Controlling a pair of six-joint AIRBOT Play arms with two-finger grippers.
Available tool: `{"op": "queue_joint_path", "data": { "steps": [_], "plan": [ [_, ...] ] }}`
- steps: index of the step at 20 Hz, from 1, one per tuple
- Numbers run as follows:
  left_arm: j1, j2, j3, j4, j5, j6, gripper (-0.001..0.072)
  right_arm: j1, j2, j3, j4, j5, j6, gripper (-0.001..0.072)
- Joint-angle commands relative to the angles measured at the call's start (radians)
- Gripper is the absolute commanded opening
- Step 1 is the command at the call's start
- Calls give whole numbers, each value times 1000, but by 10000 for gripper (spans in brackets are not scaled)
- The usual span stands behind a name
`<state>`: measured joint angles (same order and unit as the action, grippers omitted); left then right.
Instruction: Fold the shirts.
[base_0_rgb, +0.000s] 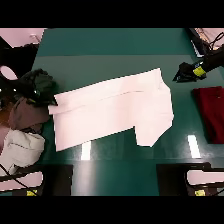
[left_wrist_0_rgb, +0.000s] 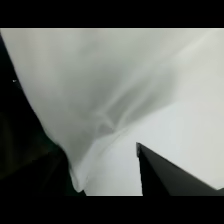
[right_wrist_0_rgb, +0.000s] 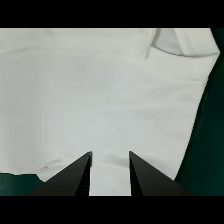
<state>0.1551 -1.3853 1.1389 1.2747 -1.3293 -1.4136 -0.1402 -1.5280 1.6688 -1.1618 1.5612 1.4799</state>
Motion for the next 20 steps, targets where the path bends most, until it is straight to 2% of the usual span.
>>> {"op": "queue_joint_path", "data": {
  "steps": [1,2,3,4,7,13,20],
  "plan": [
    [0,2,-74,72,10,-56,497,9,3,0,10,-35,-5,296],
    [0,5,-74,55,24,-55,497,8,-2,0,10,-45,-5,378],
    [0,9,-74,36,47,-55,497,-2,-12,0,10,-49,-5,508],
    [0,9,-71,5,66,-55,497,-10,-29,0,12,-51,-5,539],
    [0,9,-69,-86,119,-52,497,-28,-114,0,31,-84,-16,538],
    [0,9,-69,-113,150,-53,497,-101,-316,16,284,-285,-93,539],
    [0,9,-69,-119,152,-53,497,-85,-554,273,298,-206,-108,539]
  ]
}}
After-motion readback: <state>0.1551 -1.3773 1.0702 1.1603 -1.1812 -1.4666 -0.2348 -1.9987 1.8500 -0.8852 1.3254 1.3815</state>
